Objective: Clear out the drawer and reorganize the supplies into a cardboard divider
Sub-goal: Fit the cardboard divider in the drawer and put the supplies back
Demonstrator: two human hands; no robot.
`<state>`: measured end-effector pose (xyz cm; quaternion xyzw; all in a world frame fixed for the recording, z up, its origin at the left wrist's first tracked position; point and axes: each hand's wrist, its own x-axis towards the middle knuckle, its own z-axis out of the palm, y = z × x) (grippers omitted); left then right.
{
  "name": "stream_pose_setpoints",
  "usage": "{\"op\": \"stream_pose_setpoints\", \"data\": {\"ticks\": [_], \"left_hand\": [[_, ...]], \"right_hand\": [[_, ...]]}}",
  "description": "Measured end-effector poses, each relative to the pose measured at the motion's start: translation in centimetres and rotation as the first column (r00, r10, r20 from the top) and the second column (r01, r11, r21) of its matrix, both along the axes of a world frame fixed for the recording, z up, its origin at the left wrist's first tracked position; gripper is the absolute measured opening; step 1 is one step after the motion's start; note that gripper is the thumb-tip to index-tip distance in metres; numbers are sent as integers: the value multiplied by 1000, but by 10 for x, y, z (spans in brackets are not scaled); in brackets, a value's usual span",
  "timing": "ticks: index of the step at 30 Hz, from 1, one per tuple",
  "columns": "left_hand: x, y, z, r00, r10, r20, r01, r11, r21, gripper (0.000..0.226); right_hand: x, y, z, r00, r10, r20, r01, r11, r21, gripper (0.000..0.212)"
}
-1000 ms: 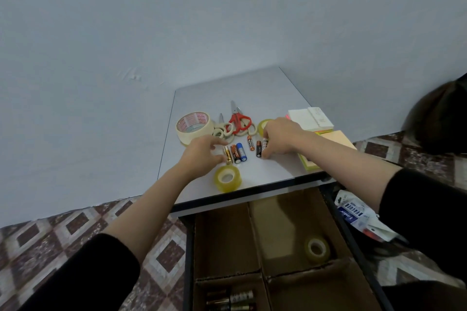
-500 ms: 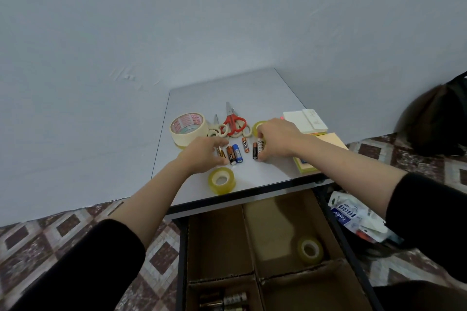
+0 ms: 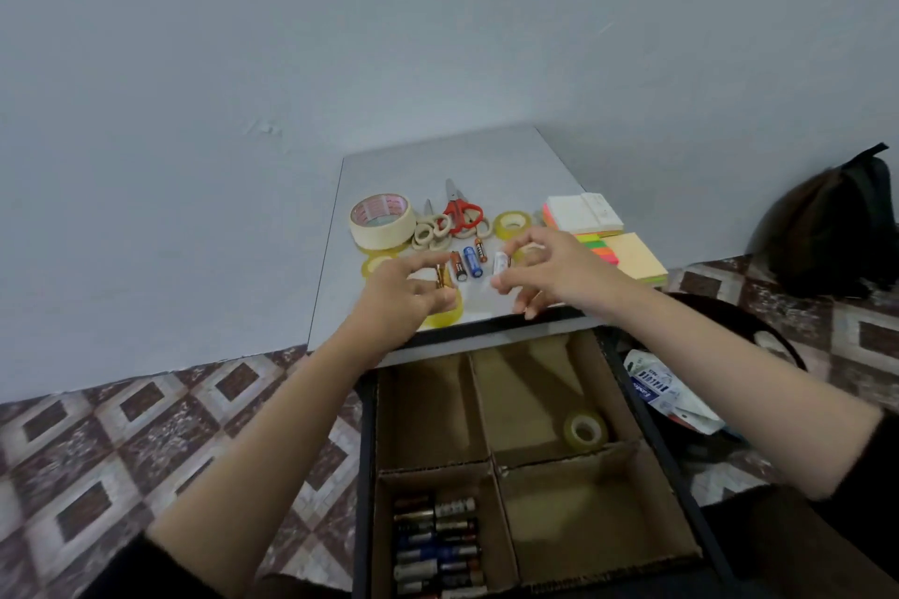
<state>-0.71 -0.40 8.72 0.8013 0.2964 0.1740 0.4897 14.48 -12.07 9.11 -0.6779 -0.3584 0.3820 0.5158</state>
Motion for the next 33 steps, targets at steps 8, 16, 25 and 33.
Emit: {"op": "stream_pose_setpoints", "data": {"ticks": [8,16,25,33], "left_hand": [[-65,-55,-55,997,67,47,-31,844,-536,42],[-107,-73,-94,996,81,-48,-94,856,-509,29],[-121,-49,-122,959,185,-214,-137,966,220,19],[-121,-25,-152,948,158,-278,-5,876,482,24]], "right_hand": [[-59,-45,-69,860,81,-503,-109,994,-27,45],[-72,-60,-90,935,126,-332,-170,980,-108,31],[-78,-51,-109,879,289,378,-133,913,-387,12],[-128,-25,-131,511,566,647,-155,801,-578,16]]}}
